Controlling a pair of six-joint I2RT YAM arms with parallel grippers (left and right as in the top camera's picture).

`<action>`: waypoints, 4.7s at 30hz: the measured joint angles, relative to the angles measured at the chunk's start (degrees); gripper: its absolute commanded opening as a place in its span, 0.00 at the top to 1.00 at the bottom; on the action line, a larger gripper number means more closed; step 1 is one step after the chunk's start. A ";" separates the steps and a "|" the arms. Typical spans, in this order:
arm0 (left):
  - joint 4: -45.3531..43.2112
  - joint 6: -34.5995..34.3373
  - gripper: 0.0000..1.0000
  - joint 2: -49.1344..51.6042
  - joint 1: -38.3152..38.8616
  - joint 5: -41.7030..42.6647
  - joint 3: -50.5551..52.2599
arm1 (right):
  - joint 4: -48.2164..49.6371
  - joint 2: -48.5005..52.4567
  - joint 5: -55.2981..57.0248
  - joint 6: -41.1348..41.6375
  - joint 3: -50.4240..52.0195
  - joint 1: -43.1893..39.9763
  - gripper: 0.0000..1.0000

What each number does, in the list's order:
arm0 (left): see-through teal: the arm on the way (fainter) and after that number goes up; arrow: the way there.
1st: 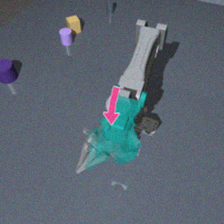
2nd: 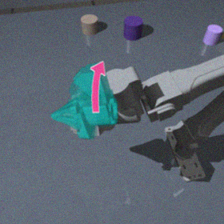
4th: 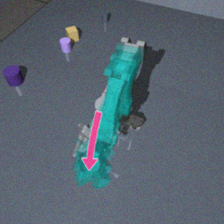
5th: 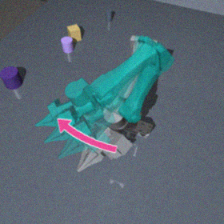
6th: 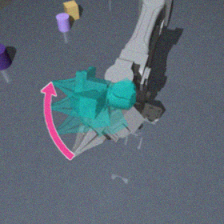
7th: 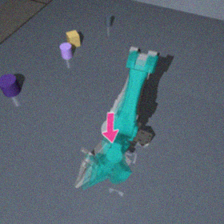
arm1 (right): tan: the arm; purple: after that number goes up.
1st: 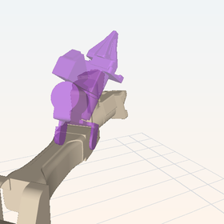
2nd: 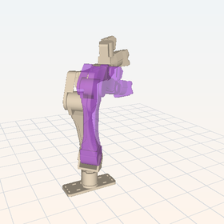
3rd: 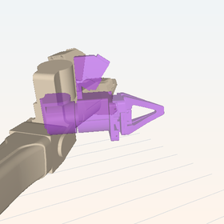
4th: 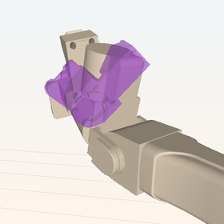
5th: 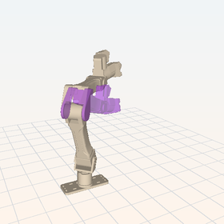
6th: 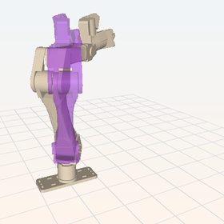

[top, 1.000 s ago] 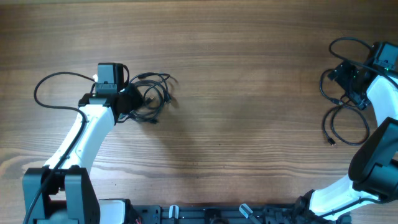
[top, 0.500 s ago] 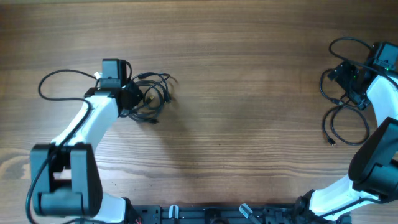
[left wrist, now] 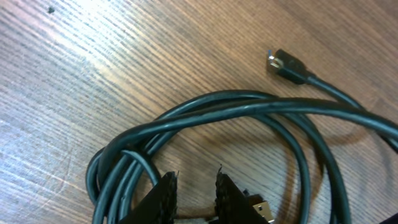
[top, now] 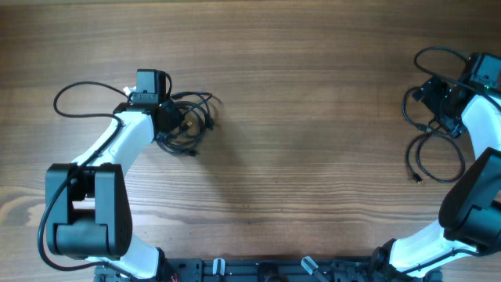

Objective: Untangle cables

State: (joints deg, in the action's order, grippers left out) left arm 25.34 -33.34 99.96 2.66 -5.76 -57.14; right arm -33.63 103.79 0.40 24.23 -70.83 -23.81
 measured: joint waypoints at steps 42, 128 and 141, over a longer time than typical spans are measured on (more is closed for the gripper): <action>8.55 -2.54 0.96 2.54 0.83 -4.11 0.00 | 0.00 0.00 0.00 0.00 0.00 0.00 0.00; 3.89 -25.31 0.96 -11.02 -1.60 28.96 -0.39 | 22.58 0.02 -31.32 40.61 4.68 67.17 0.37; 3.10 -26.38 0.96 -11.02 -1.60 28.74 -0.39 | 28.98 0.90 -13.70 62.55 4.70 69.88 0.30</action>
State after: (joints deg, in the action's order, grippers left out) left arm 28.45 -59.72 88.95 1.06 22.98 -57.54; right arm -4.64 104.68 -13.30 86.78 -66.13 46.06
